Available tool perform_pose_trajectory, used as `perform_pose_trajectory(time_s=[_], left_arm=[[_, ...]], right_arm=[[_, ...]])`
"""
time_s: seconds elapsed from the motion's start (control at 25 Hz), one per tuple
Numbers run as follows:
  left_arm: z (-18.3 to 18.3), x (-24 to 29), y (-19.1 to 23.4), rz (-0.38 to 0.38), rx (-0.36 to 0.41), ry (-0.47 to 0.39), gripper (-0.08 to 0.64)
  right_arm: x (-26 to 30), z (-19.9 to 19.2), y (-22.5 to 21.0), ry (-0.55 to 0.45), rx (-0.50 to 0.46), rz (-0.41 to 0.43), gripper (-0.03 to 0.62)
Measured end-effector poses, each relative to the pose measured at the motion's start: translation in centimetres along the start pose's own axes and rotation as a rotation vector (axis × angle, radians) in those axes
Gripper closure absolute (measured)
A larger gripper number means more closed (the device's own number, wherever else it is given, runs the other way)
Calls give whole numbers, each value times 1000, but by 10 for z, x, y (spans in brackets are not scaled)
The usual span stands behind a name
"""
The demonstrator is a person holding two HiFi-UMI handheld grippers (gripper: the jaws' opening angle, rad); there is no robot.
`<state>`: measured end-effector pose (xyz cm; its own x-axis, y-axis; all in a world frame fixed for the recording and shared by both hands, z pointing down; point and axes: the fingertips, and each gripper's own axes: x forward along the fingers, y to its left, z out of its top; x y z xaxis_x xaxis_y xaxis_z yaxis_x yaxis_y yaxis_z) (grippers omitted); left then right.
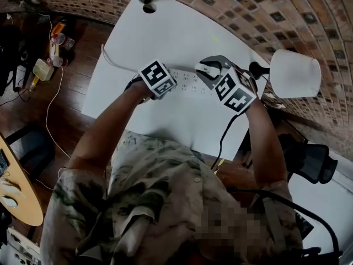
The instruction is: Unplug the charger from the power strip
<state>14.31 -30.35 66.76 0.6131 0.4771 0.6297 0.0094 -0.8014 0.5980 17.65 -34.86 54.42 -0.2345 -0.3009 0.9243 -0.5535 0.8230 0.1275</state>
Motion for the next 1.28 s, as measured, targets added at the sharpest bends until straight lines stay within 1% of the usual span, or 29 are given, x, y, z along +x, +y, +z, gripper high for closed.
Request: perform_pose_trajectory(time_s=[0.12,0.2,0.28,0.4,0.52,0.6,0.76,0.84,0.96,1.08,1.2,1.28], left_arm=[[1,-1,3,43,9,-32,558],[1,-6,5,92,15,-66,557],[7,-18,1,152,11,-130,557],[18,-44,-22,240,7,-266,557],[25,-68,-60,329,23,-389,557],[23,-81,-92,391,21,-465,557],[7,-96,-172,464,-8,-629,558],[-9,-97,-211,503,-32,-681,558],[-39,-89,-265,560,-70,-714,557],[-63,-79,-311,600,-83,-714,558],[-75,-70,-349,610,-62,-698,557],[-81,-70,-366,625,-42,-681,557]], right_arm=[[-19,-14,8,-34,63,-48,488],[-31,-25,18,-59,89,-75,488],[-45,-35,30,-97,101,-102,488],[-70,-57,51,-156,130,-143,488],[-93,-85,81,-209,167,-165,488],[-105,-102,103,-252,179,-170,488],[-133,-132,143,-356,196,-180,487],[-146,-148,161,-403,222,-186,486],[-160,-169,187,-467,252,-183,486],[-169,-184,212,-507,284,-179,486],[-176,-194,236,-529,298,-178,486],[-181,-194,251,-540,293,-175,486]])
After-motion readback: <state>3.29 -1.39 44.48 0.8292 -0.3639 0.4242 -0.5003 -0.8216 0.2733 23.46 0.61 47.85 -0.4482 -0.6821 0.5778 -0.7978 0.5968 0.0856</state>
